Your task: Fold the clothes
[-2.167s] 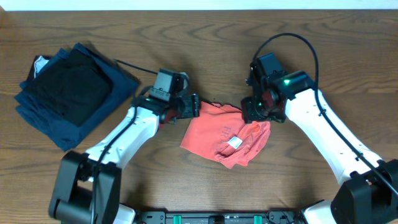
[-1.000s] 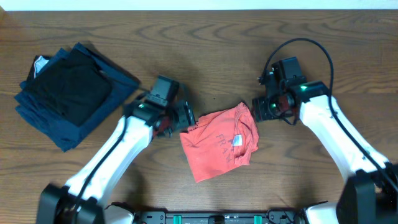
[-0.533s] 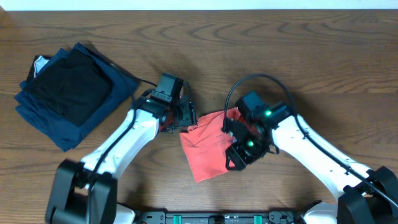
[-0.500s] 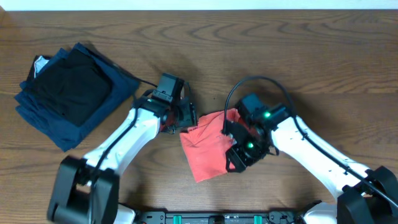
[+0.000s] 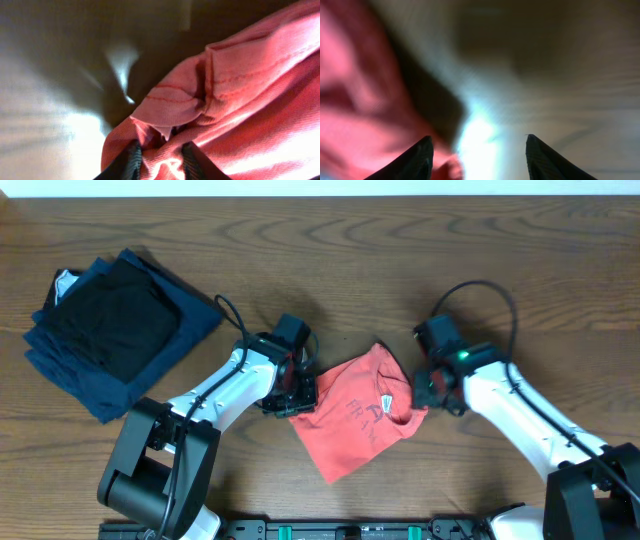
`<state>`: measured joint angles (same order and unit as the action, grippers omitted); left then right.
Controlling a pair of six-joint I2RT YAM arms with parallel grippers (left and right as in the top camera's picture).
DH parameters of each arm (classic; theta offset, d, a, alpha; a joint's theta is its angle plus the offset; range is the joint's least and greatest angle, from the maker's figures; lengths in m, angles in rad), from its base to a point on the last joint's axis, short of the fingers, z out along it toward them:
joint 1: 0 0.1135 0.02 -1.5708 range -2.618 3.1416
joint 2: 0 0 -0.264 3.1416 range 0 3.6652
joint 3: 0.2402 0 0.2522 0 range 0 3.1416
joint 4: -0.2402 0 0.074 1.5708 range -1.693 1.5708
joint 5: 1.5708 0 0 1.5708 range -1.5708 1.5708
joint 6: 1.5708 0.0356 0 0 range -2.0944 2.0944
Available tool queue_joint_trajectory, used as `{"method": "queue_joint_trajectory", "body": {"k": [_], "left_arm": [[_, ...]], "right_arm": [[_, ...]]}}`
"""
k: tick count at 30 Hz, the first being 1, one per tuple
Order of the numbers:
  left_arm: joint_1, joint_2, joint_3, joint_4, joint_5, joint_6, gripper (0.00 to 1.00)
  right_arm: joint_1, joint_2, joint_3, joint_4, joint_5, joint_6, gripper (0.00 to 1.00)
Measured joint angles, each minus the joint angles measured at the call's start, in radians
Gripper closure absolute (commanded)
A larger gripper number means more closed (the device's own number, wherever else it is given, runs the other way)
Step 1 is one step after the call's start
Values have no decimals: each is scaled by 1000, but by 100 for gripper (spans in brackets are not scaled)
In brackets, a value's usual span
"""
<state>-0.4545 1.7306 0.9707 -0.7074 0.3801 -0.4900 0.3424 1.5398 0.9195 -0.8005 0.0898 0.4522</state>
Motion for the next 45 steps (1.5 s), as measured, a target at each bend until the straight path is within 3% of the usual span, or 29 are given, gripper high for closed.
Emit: {"method": "queue_joint_trajectory", "body": {"k": [5, 8, 9, 10, 11, 12, 18, 23, 33, 36, 39, 41, 45], "left_arm": [[0, 0, 0, -108, 6, -42, 81], [0, 0, 0, -134, 6, -67, 75], [0, -1, 0, -127, 6, -69, 66], [2, -3, 0, -114, 5, -69, 43], [6, -6, 0, -90, 5, -68, 13], [13, -13, 0, -51, 5, -68, 2], [73, -93, 3, 220, 0, 24, 2], [79, -89, 4, 337, 16, 117, 2], [72, 116, 16, 507, 288, 187, 0], [48, 144, 31, 523, 351, 192, 20], [5, 178, 35, 526, 387, 197, 59], [-20, 198, 34, 528, 391, 200, 94], [-36, 216, 30, 532, 403, 206, 94]], "right_arm": [[-62, 0, 58, 12, 37, -26, 39], [-63, 0, 83, -18, 17, -72, 38], [-63, 0, 87, -36, 9, -84, 37], [-63, 0, 88, -57, 0, -94, 37], [-63, 0, 88, -74, -5, -101, 36], [-63, 0, 87, -92, -10, -106, 35], [-63, 0, 88, -117, -29, -124, 34], [-63, 0, 88, -116, -39, -124, 33], [-63, 0, 88, -119, -50, -124, 33], [-63, 0, 88, -119, -50, -124, 33], [-63, 0, 88, -120, -50, -124, 33], [-63, 0, 88, -120, -50, -124, 33], [-63, 0, 88, -120, -50, -124, 33]]}}
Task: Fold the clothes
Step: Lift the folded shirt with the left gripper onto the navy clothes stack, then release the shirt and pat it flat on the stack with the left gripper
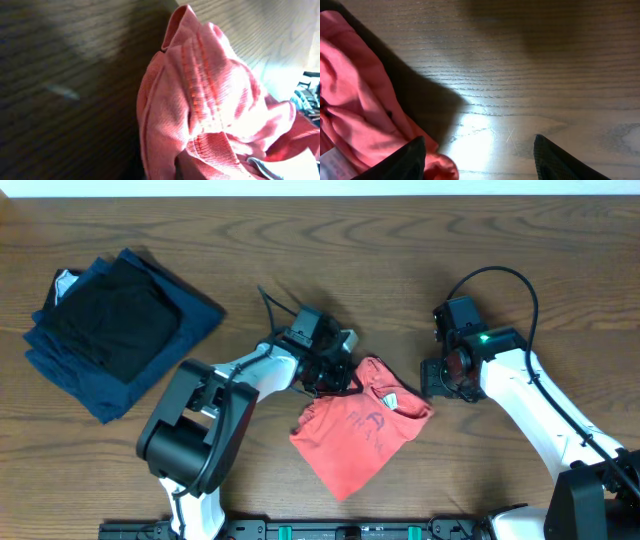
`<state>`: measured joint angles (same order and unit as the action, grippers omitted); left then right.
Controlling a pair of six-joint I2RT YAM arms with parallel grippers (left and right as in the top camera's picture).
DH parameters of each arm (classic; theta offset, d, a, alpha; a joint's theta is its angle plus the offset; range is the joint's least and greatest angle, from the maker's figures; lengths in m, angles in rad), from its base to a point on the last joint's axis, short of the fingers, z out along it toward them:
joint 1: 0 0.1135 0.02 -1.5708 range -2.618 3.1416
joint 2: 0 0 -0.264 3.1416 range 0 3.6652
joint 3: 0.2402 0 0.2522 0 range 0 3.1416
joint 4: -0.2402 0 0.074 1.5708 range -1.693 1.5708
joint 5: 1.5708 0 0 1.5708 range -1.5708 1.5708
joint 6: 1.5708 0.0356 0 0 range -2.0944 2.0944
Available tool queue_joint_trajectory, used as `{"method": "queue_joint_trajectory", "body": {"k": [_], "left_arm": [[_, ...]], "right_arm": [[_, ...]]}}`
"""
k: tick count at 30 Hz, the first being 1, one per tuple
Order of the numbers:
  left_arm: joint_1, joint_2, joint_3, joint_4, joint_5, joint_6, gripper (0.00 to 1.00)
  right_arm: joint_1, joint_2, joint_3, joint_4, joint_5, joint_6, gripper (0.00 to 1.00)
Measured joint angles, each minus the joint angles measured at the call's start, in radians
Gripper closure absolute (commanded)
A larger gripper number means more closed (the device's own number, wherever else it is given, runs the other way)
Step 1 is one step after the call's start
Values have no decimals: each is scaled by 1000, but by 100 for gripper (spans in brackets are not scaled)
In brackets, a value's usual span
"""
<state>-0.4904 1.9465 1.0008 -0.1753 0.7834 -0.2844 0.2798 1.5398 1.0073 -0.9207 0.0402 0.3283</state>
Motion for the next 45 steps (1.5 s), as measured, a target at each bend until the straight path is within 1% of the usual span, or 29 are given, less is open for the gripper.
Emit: {"method": "queue_joint_trajectory", "body": {"k": [4, 6, 10, 14, 15, 16, 20, 23, 29, 31, 35, 36, 37, 38, 41, 42, 43, 45], "left_arm": [[36, -5, 7, -9, 5, 1, 94], [84, -27, 19, -15, -2, 1, 94], [230, -154, 55, -17, -19, 0, 94], [393, -326, 92, -6, -63, -3, 94], [457, -384, 98, -4, -77, -3, 94], [478, -404, 100, -4, -84, -3, 94], [653, -514, 101, -3, -119, -3, 94], [776, -542, 101, 3, -137, -3, 94], [994, -536, 101, 50, -163, -18, 94], [1057, -525, 101, 83, -166, -27, 94], [1139, -482, 101, 128, -167, -34, 93], [1154, -467, 101, 135, -168, -34, 88], [1166, -452, 101, 138, -173, -33, 70], [1178, -434, 101, 140, -185, -33, 50], [1214, -383, 101, 158, -224, -36, 9], [1229, -370, 101, 164, -237, -37, 0], [1249, -358, 101, 174, -246, -39, 2], [1280, -348, 101, 187, -260, -56, 2]], "right_arm": [[0, 0, 0, -12, 0, 0, 32], [0, 0, 0, -16, 0, 0, 32], [0, 0, 0, -18, 2, 0, 32], [0, 0, 0, -17, 2, 0, 32], [0, 0, 0, -16, 3, 0, 32], [0, 0, 0, -16, 2, 0, 32], [0, 0, 0, -16, 3, 0, 32], [0, 0, 0, -16, 4, 0, 33], [0, 0, 0, -16, 4, 0, 32], [0, 0, 0, -16, 4, 0, 32], [0, 0, 0, -17, 4, 0, 32], [0, 0, 0, -17, 4, 0, 32], [0, 0, 0, -17, 4, 0, 32], [0, 0, 0, -18, 4, 0, 33], [0, 0, 0, -20, 4, 0, 32], [0, 0, 0, -24, 4, 0, 33], [0, 0, 0, -30, 4, 0, 32], [0, 0, 0, -39, 4, 0, 32]]}}
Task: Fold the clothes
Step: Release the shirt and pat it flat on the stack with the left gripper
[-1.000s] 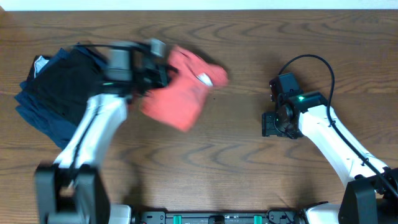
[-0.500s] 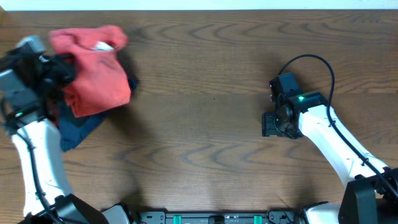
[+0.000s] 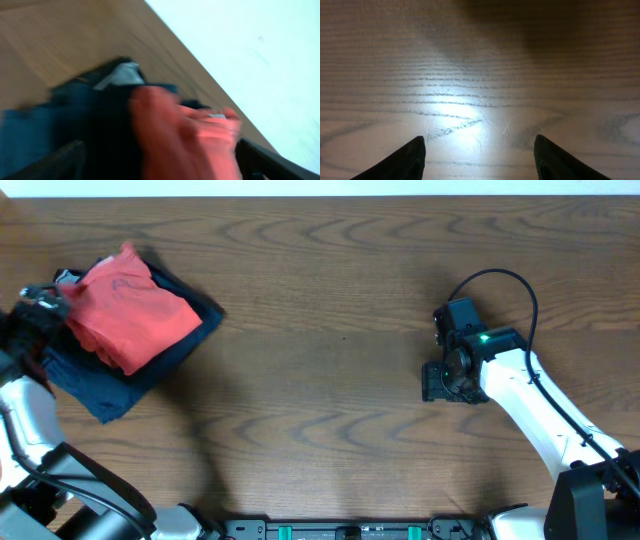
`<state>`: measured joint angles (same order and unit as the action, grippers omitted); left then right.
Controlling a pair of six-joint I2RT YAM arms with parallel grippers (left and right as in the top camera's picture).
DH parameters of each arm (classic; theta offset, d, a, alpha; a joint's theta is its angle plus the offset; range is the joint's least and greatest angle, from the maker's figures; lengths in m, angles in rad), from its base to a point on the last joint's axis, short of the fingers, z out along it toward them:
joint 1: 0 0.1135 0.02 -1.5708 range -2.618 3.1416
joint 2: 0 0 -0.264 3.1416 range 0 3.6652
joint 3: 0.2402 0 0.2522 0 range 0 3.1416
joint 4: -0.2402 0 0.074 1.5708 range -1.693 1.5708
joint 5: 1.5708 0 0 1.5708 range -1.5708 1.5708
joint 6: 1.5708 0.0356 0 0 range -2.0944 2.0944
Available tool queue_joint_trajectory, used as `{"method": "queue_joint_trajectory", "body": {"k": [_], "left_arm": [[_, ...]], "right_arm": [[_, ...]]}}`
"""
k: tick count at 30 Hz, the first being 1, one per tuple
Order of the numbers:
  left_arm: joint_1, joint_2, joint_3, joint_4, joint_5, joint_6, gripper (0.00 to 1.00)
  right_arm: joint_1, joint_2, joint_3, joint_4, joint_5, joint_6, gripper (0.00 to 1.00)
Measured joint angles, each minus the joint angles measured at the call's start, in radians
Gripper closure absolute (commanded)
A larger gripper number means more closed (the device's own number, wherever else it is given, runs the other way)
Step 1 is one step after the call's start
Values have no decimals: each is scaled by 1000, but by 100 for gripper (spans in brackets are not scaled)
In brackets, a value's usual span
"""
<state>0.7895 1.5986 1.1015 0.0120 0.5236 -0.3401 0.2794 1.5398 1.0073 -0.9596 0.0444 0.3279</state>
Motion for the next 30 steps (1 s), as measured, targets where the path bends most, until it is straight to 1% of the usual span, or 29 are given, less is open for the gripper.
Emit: {"method": "queue_joint_trajectory", "body": {"k": [4, 6, 7, 9, 11, 12, 13, 15, 19, 21, 23, 26, 28, 30], "left_arm": [[66, 2, 0, 55, -5, -56, 2], [89, 2, 0, 96, 24, -90, 2], [93, 2, 0, 116, 45, -106, 2], [86, 0, 0, 138, 97, -132, 2], [50, 0, 0, 141, 138, -146, 2], [19, 0, 0, 135, 156, -147, 2], [-16, 0, 0, 123, 167, -142, 2], [-127, 0, 2, 69, 180, -111, 2], [-395, 0, 7, -103, 138, 0, 2], [-544, 0, 7, -209, 64, 71, 2], [-697, 0, 6, -317, -51, 132, 2], [-887, 0, 6, -449, -216, 185, 2], [-982, 0, 6, -547, -300, 208, 2], [-1045, 0, 5, -660, -357, 218, 2]], "right_arm": [[-1, 0, 0, -5, 0, -3, 32], [-1, 0, 0, -1, 0, -4, 31], [-1, 0, 0, 6, 0, -4, 28], [-1, 0, 0, 29, -2, -3, 18], [-1, 0, 0, 64, -15, -5, 4], [-1, 0, 0, 87, -28, -8, 1], [-1, 0, 0, 113, -45, -14, 1], [-1, 0, 0, 159, -82, -18, 1], [-1, 0, 1, 240, -129, -18, 1], [-1, 0, 2, 282, -142, -18, 1], [-1, 0, 2, 318, -147, -18, 1], [-1, 0, 2, 364, -148, -19, 1], [-5, 0, 2, 377, -146, -23, 1], [-16, 0, 4, 361, -146, -26, 1]]}}
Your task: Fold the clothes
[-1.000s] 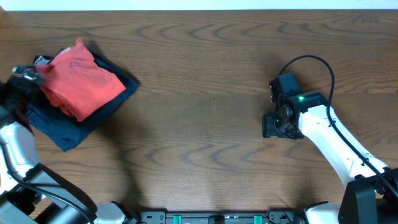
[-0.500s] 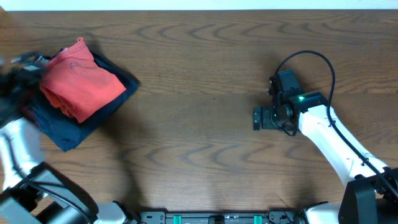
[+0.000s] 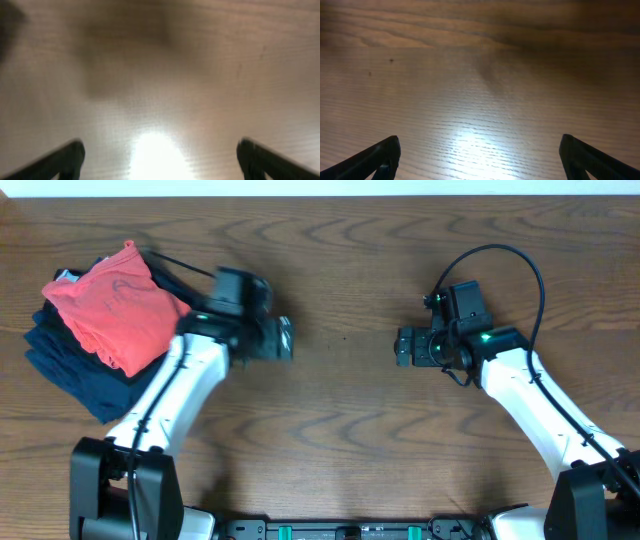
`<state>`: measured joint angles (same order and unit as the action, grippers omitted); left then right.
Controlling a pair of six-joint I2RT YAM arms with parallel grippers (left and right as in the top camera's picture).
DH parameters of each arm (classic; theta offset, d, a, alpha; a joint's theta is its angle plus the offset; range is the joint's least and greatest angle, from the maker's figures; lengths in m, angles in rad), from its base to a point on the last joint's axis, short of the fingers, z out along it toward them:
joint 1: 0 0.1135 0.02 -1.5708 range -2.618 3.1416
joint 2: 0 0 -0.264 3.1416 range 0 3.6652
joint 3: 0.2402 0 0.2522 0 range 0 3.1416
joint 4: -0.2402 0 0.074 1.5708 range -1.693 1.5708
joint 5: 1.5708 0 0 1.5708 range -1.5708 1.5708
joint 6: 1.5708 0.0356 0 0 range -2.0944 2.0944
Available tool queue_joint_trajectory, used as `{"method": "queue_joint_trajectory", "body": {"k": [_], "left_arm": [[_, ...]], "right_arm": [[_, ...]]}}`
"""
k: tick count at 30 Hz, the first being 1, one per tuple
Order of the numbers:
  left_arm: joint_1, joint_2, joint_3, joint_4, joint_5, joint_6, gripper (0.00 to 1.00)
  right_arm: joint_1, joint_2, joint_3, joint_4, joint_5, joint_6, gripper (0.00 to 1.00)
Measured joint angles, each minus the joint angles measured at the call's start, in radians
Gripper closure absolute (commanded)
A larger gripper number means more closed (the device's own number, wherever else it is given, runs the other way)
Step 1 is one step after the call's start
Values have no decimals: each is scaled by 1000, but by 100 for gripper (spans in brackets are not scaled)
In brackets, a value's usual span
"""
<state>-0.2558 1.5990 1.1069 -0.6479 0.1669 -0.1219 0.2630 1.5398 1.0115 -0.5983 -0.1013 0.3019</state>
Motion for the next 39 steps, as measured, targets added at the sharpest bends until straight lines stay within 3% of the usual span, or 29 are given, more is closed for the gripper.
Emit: {"method": "queue_joint_trajectory", "body": {"k": [4, 9, 18, 23, 28, 39], "left_arm": [[-55, -5, -2, -190, -66, -5, 2], [-100, -158, -81, -222, -104, -18, 2], [-185, -864, -391, -27, -254, -141, 2], [-185, -1090, -447, 1, -303, -166, 2], [-185, -1200, -447, 1, -317, -171, 2], [-185, -1207, -447, -1, -325, -174, 2]], "right_arm": [[-36, -12, 0, -82, 13, 5, 1], [-46, -138, -11, -150, 68, 69, 1], [84, -726, -307, 38, 276, 166, 1], [107, -943, -439, 16, 351, 181, 1], [110, -1006, -460, -124, 374, 188, 1], [110, -1006, -463, -307, 387, 188, 1]]}}
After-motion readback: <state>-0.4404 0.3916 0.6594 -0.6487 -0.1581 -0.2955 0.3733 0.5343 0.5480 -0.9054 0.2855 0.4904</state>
